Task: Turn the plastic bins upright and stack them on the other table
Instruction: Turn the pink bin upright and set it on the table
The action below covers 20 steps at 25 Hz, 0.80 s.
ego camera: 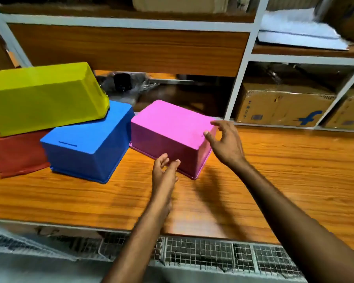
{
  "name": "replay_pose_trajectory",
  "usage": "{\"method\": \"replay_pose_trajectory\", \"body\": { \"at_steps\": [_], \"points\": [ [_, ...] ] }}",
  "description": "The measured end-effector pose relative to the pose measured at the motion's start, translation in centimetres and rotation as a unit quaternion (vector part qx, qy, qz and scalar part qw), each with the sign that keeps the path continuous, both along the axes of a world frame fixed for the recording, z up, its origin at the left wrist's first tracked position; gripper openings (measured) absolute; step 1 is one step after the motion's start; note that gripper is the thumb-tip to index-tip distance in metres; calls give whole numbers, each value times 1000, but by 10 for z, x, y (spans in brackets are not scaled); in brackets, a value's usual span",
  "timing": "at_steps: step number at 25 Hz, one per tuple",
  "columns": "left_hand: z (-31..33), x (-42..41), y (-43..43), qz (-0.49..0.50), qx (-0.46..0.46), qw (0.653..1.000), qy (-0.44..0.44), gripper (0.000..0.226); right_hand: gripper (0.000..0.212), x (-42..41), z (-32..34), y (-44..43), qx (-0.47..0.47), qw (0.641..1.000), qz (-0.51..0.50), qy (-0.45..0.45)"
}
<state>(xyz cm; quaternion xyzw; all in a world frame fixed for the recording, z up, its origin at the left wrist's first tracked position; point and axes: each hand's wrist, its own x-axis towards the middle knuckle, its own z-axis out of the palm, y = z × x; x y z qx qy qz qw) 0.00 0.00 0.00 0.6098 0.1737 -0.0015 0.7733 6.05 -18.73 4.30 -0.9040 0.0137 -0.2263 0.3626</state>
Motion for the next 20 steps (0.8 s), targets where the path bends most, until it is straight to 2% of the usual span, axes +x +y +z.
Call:
{"method": "replay_pose_trajectory", "body": {
  "at_steps": [3,6,10,13,16,17,20],
  "points": [
    [0,18,3,6,7,1000,18,50,63,45,3,4,-66,994,-18,83],
    [2,32,0,-28,15,999,33,70,79,76,7,3,-81,978,-25,191],
    [-4,44,-3,-86,36,996,14,94,71,83,3,-5,53,977,-29,204],
    [-3,38,-4,-104,56,993,0,112,48,65,-3,-18,158,968,-57,187],
    [9,33,2,-84,54,992,-74,95,19,33,8,-28,265,952,-36,150],
    [16,34,6,-75,35,992,-93,86,20,21,17,-30,296,946,-15,134],
    [45,34,17,-70,-7,987,-143,64,52,-12,43,-42,343,931,85,92]
  ]
}}
